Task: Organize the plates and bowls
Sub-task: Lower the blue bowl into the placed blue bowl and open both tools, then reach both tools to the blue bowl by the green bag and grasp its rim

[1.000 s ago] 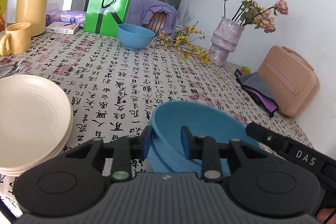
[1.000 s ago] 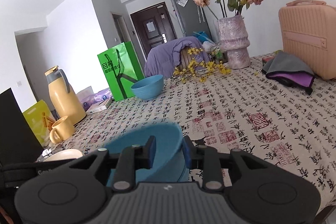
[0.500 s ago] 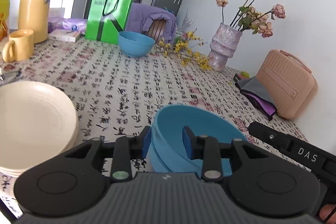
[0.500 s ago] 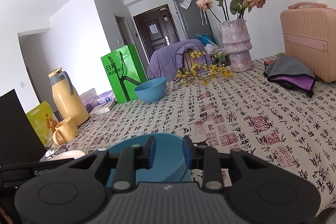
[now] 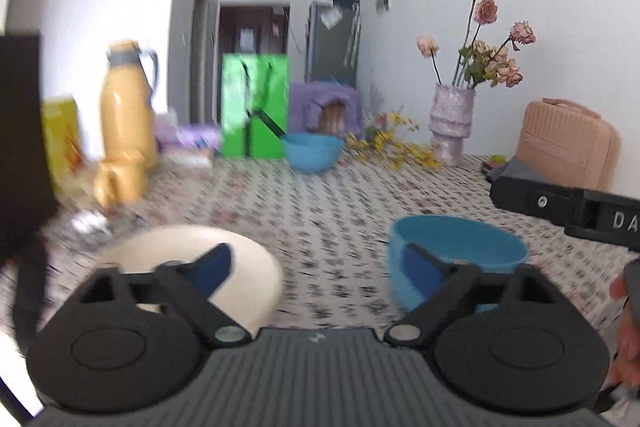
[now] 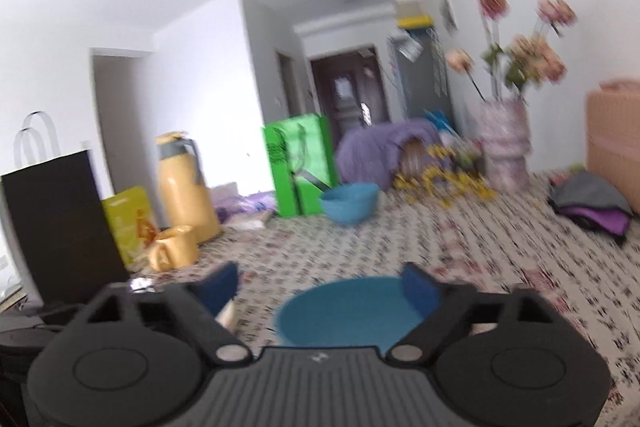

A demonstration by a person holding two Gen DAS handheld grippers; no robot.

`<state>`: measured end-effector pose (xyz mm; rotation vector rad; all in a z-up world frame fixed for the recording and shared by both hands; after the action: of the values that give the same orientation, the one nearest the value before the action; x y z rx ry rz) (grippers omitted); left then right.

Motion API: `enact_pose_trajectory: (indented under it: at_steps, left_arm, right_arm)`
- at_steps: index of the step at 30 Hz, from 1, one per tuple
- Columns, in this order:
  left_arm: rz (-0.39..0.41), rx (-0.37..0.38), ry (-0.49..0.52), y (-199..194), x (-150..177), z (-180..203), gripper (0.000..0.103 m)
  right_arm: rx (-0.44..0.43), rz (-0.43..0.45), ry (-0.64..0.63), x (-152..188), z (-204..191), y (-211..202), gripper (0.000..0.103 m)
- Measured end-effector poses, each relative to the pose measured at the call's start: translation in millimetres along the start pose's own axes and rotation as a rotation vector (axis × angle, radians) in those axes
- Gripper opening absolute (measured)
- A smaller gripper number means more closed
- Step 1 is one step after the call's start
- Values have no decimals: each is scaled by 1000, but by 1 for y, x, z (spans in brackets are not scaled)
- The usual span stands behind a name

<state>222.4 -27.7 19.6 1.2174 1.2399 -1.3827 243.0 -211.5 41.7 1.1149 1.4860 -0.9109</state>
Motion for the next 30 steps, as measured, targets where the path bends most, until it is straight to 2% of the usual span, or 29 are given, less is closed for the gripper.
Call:
enact_pose_trajectory:
  at_steps: [2, 4, 8, 15, 23, 30]
  left_arm:
    - [29, -24, 24, -16, 0, -9, 103]
    - [24, -25, 21, -27, 2, -17, 103]
    - [20, -47, -20, -38, 4, -34, 103]
    - [40, -44, -46, -47, 2, -44, 103]
    - [32, -43, -60, -40, 0, -46, 103]
    - [27, -37, -73, -8, -26, -53, 103]
  right_arm:
    - [-15, 19, -31, 6, -13, -8, 99]
    - [-21, 20, -46, 14, -23, -14, 103]
    - [-17, -11, -30, 22, -38, -19, 103]
    - [-20, 17, -61, 16, -50, -26, 103]
    - [-2, 0, -41, 17, -44, -19, 103]
    - [5, -3, -38, -2, -32, 7, 103]
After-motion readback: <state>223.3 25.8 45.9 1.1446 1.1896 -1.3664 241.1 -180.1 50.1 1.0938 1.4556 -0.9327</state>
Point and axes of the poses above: each gripper's, at about its wrist camera, not at the fingertips, and y roughly the way its jaws point, z to its right, x to its underside, the point moved 8 cm from there along y, roughly the way its jaws point, and after that the axes turned 12 degrees about z, right-handed, at the moved point
